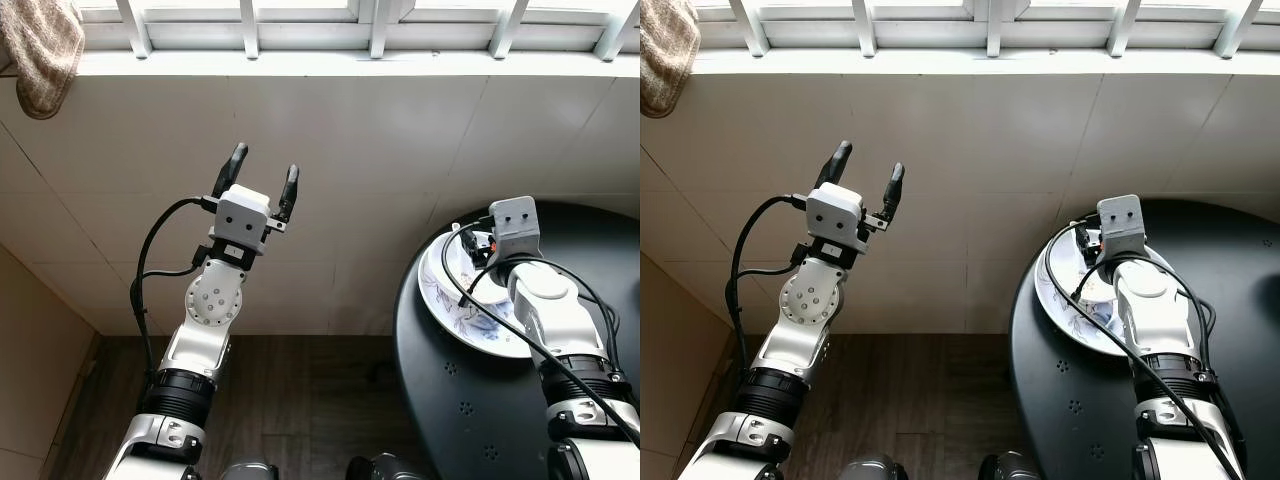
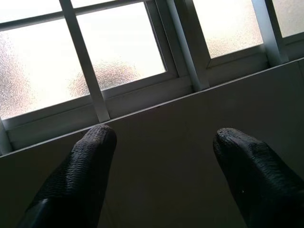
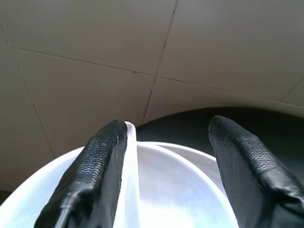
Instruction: Kitchen organization
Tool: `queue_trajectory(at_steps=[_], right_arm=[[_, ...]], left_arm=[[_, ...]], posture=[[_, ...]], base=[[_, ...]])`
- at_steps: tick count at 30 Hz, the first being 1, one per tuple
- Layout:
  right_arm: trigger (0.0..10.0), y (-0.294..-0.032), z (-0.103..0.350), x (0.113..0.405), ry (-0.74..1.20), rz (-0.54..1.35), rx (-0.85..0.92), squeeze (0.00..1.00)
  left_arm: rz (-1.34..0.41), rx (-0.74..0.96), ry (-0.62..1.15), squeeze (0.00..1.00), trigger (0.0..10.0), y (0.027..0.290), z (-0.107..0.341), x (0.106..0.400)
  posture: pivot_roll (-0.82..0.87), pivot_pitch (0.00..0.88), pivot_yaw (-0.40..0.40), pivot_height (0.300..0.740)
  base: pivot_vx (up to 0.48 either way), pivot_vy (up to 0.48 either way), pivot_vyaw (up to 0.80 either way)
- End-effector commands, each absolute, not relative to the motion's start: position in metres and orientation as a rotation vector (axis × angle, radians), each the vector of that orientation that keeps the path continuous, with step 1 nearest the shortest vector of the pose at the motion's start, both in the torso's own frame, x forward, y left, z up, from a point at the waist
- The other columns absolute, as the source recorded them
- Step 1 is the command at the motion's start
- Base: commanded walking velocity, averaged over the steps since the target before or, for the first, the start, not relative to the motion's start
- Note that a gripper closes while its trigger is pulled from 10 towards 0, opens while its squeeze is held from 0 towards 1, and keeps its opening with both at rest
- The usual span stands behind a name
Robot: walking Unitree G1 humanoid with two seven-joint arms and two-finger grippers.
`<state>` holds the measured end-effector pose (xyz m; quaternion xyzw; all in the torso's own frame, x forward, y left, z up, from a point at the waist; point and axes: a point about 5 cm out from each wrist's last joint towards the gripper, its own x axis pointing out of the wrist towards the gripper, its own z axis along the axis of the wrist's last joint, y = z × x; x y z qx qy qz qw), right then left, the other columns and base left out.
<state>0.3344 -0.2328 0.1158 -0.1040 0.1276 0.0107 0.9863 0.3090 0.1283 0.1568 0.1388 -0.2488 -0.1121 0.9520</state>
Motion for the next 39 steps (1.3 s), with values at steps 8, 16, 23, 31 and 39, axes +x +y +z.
queue_trajectory(at_steps=[8,16,23,31,39], right_arm=[[10.0,-0.225,0.106,0.333,0.326,0.07,-0.109,0.0],[10.0,-0.225,0.104,0.332,0.356,0.094,-0.107,0.0],[10.0,-0.228,0.092,0.329,0.424,0.086,-0.094,0.0],[10.0,-0.23,0.083,0.327,0.469,0.084,-0.063,0.0],[4.6,-0.233,0.074,0.326,0.502,0.076,-0.06,0.0]], left_arm=[[-0.225,0.291,-0.493,0.0,10.0,0.129,0.156,0.311],[-0.23,0.29,-0.486,0.0,10.0,0.128,0.155,0.311],[-0.225,0.289,-0.479,0.0,10.0,0.129,0.154,0.311],[-0.227,0.289,-0.475,0.0,10.0,0.128,0.152,0.311],[-0.226,0.291,-0.471,0.0,10.0,0.128,0.151,0.31]], posture=[[0.07,0.0,-0.044,0.74],[0.07,0.0,-0.043,0.74],[0.07,0.0,-0.046,0.74],[0.07,0.0,-0.047,0.74],[0.08,0.0,-0.051,0.74]], base=[[0.0,0.0,0.0],[0.0,0.0,0.0],[0.0,0.0,0.0],[0.0,0.0,0.0],[0.0,0.0,0.0]])
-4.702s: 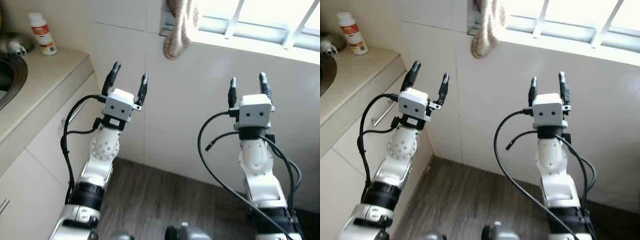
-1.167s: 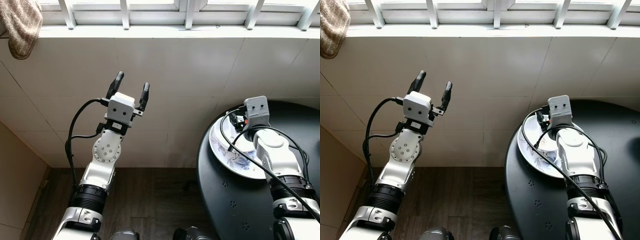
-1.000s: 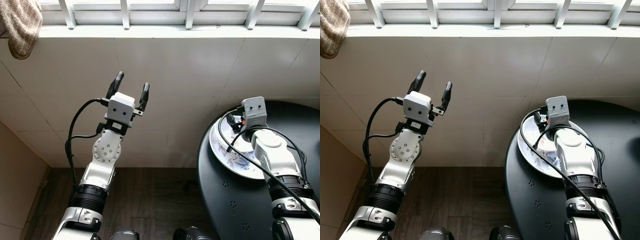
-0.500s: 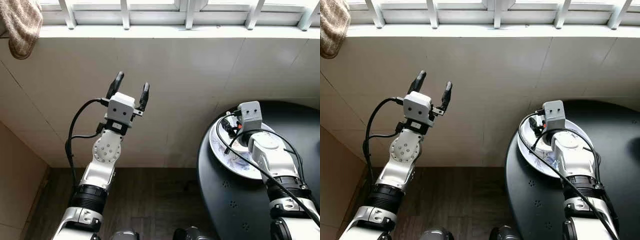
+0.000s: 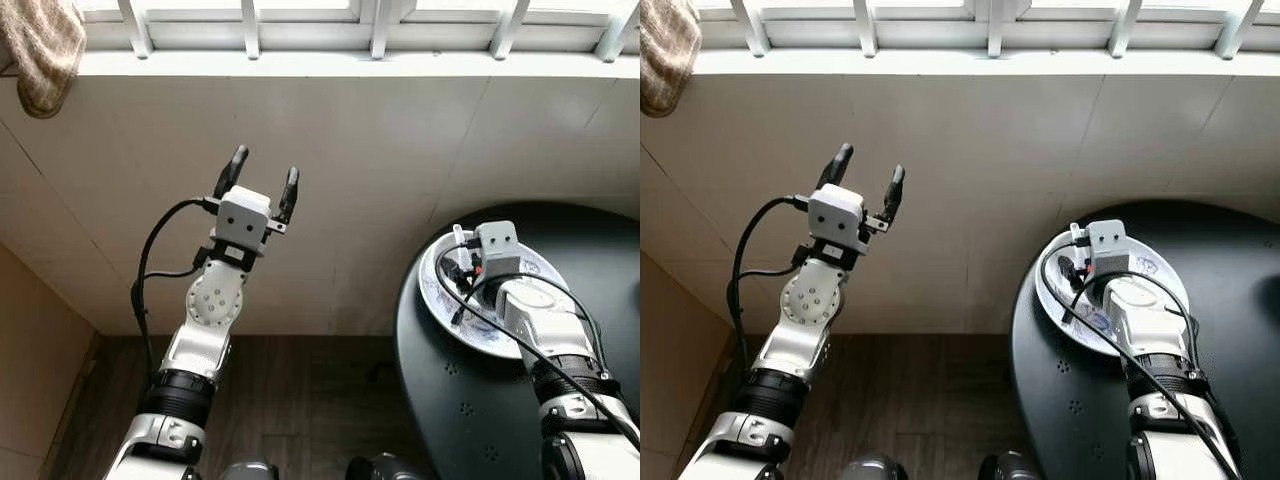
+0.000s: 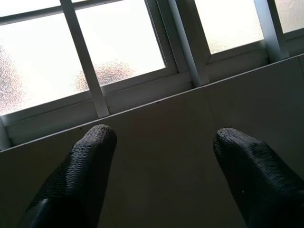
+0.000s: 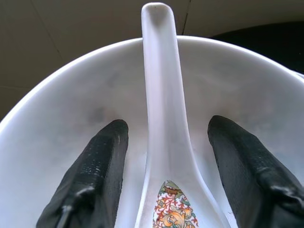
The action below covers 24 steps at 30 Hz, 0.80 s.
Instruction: Kitchen organization
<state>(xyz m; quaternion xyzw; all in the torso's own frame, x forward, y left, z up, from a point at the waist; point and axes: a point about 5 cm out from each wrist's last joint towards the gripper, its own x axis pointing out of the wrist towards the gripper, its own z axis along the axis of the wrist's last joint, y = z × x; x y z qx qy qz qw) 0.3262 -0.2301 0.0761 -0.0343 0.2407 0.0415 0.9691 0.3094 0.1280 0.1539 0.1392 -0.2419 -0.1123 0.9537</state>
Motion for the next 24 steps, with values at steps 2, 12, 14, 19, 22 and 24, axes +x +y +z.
queue_trajectory(at_steps=[2,12,14,19,22,24], right_arm=[[1.7,-0.234,0.072,0.325,0.511,0.072,-0.044,0.0],[0.0,-0.238,0.077,0.328,0.466,0.043,-0.029,0.0],[0.0,-0.237,0.079,0.328,0.453,0.039,-0.028,0.0],[0.0,-0.238,0.089,0.331,0.38,0.006,-0.088,0.0],[0.0,-0.238,0.107,0.334,0.265,-0.038,-0.122,0.0],[0.0,-0.236,0.113,0.335,0.222,-0.041,-0.132,0.0]], left_arm=[[-0.224,0.292,-0.469,0.0,10.0,0.128,0.15,0.31],[-0.224,0.294,-0.464,0.0,10.0,0.128,0.149,0.31],[-0.224,0.294,-0.462,0.0,10.0,0.128,0.149,0.31],[-0.222,0.296,-0.46,0.0,10.0,0.129,0.149,0.31],[-0.22,0.298,-0.459,0.0,10.0,0.13,0.149,0.31],[-0.22,0.299,-0.459,0.0,10.0,0.13,0.149,0.31]], posture=[[0.08,0.0,-0.053,0.74],[0.08,0.0,-0.052,0.74],[0.08,0.0,-0.052,0.74],[0.08,0.0,-0.051,0.74],[0.08,0.0,-0.049,0.74],[0.08,0.0,-0.049,0.74]], base=[[0.0,0.0,0.0],[0.0,0.0,0.0],[0.0,0.0,0.0],[0.0,0.0,0.0],[0.0,0.0,0.0],[0.0,0.0,0.0]])
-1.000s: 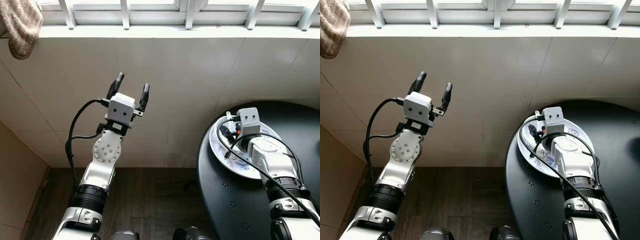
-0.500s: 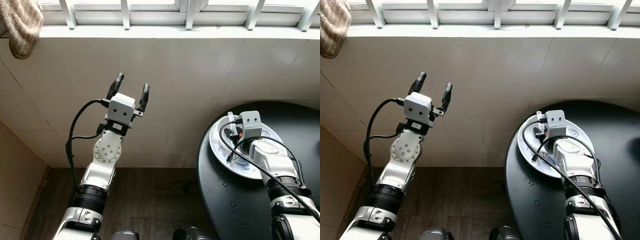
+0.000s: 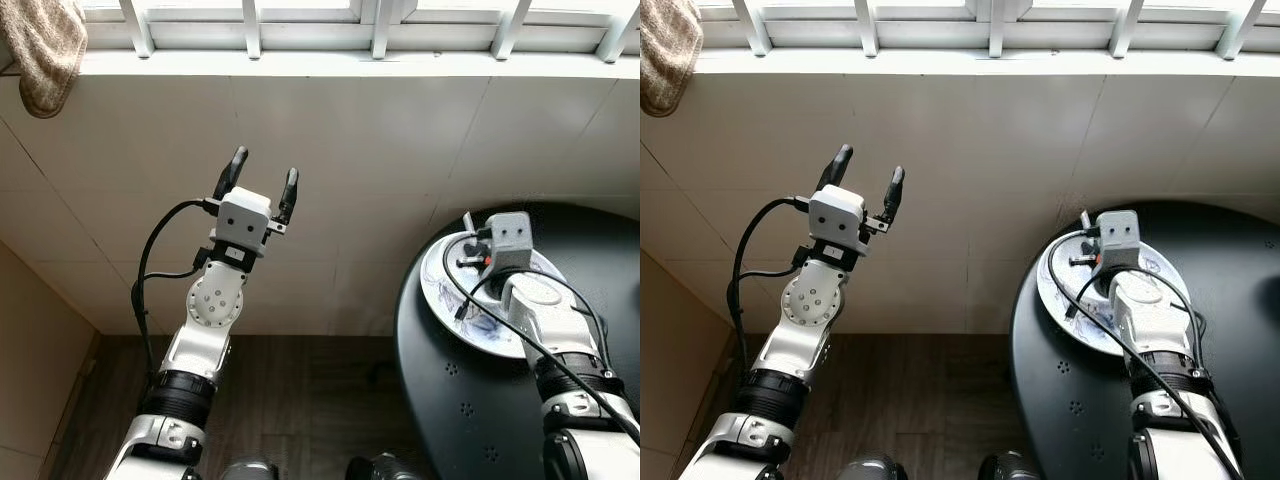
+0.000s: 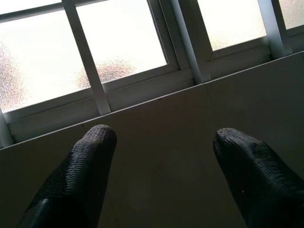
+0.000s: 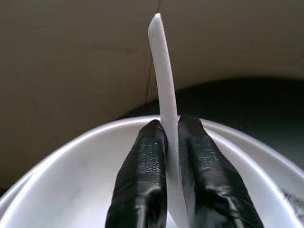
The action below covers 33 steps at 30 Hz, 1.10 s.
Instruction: Kitchen organization
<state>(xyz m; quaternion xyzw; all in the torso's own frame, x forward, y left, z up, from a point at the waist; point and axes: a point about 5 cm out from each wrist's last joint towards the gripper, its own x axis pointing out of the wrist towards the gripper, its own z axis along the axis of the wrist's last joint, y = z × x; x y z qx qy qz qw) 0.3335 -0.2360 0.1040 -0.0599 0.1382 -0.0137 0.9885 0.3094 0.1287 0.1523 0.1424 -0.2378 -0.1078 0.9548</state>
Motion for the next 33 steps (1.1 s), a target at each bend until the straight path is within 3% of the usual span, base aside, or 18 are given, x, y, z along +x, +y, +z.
queue_trajectory(at_steps=[1,20,33], right_arm=[[0.0,-0.234,0.117,0.335,0.198,-0.041,-0.135,0.0],[0.0,-0.204,0.165,0.319,-0.145,-0.088,-0.293,0.0],[0.0,-0.182,0.17,0.306,-0.27,-0.046,-0.337,0.0]], left_arm=[[-0.22,0.299,-0.459,0.0,10.0,0.13,0.149,0.31],[-0.22,0.298,-0.45,0.0,10.0,0.13,0.147,0.309],[-0.219,0.294,-0.446,0.0,10.0,0.13,0.147,0.31]], posture=[[0.08,0.0,-0.048,0.74],[0.08,0.0,-0.05,0.74],[0.07,0.0,-0.05,0.74]], base=[[0.0,0.0,0.0],[0.0,0.0,0.0],[0.0,0.0,0.0]])
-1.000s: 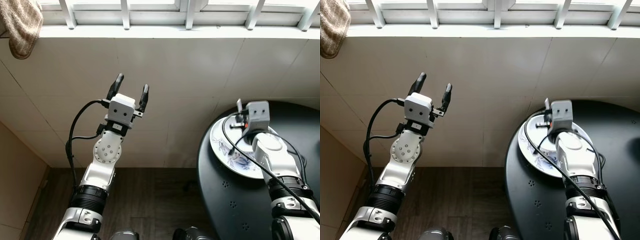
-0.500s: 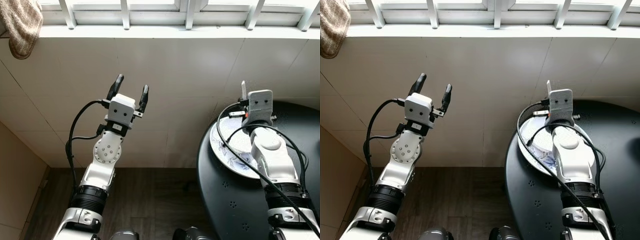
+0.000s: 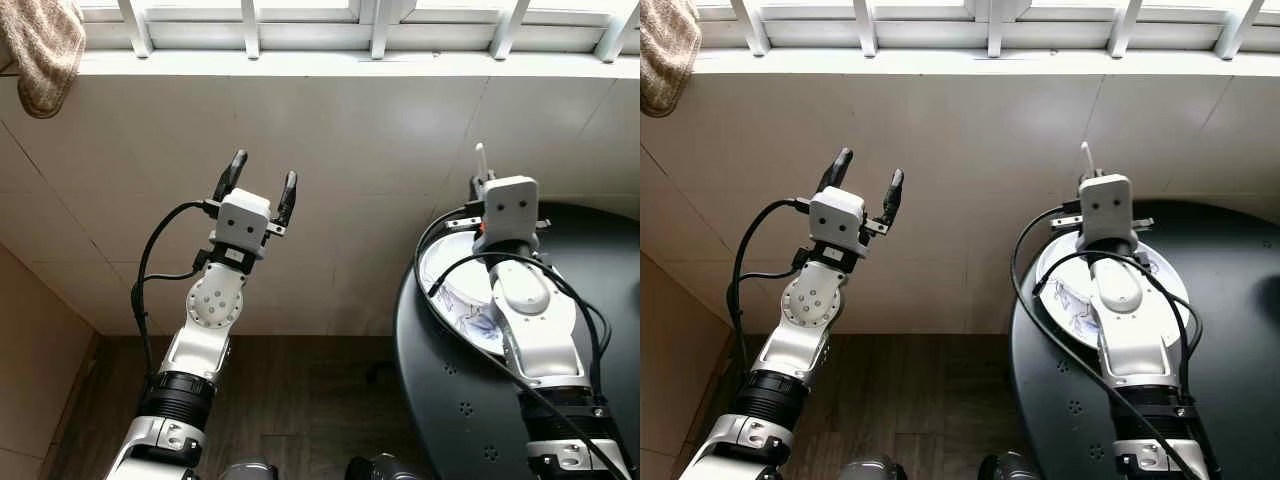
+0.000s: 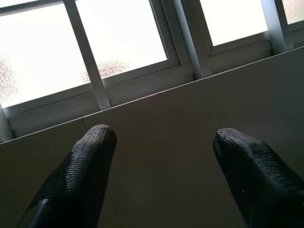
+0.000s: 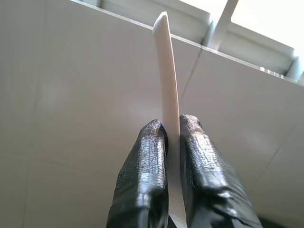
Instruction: Kitchen organization
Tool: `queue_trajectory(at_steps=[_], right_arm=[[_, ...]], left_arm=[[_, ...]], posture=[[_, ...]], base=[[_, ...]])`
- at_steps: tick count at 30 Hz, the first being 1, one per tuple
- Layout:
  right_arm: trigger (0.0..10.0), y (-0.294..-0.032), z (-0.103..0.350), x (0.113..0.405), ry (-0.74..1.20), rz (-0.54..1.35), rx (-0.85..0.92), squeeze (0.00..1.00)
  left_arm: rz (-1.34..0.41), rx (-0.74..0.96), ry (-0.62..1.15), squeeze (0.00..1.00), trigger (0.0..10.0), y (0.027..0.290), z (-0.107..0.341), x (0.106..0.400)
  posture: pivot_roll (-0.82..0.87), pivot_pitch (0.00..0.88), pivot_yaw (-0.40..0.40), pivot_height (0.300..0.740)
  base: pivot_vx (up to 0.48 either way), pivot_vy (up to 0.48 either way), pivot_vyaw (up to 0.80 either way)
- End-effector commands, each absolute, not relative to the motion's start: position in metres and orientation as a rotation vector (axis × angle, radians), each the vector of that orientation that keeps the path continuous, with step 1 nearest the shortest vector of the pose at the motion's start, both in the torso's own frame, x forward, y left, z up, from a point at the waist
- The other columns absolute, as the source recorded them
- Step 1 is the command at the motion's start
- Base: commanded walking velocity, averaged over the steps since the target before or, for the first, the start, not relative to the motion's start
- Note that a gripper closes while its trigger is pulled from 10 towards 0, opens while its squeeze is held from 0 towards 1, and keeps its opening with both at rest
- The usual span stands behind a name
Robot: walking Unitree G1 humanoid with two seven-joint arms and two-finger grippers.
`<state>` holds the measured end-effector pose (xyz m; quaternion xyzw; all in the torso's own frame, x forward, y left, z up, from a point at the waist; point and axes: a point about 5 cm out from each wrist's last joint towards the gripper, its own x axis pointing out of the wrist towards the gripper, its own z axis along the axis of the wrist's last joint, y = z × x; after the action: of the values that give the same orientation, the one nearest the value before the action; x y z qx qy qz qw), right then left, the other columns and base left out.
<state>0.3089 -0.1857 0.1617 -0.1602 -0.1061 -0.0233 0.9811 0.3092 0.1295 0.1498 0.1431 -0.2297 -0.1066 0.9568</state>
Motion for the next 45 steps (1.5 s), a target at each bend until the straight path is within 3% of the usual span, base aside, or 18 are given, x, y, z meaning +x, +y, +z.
queue_trajectory(at_steps=[1,22,34,45], right_arm=[[0.0,-0.18,0.171,0.305,-0.281,-0.045,-0.346,0.0],[0.0,-0.181,0.171,0.297,-0.363,-0.145,-0.432,0.0],[0.0,-0.167,0.163,0.292,-0.371,-0.069,-0.397,0.0],[0.0,-0.153,0.145,0.278,-0.351,0.047,-0.433,0.0]], left_arm=[[-0.219,0.294,-0.445,0.0,10.0,0.13,0.147,0.31],[-0.216,0.291,-0.434,0.0,10.0,0.132,0.145,0.312],[-0.21,0.264,-0.411,0.0,10.0,0.133,0.142,0.313],[-0.238,0.264,-0.372,0.0,10.0,0.131,0.135,0.311]], posture=[[0.07,0.0,-0.05,0.74],[0.07,0.0,-0.042,0.74],[0.08,0.0,-0.043,0.74],[0.08,0.0,-0.053,0.74]], base=[[0.0,0.0,0.0],[0.0,0.0,0.0],[0.0,0.0,0.0],[0.0,0.259,0.79]])
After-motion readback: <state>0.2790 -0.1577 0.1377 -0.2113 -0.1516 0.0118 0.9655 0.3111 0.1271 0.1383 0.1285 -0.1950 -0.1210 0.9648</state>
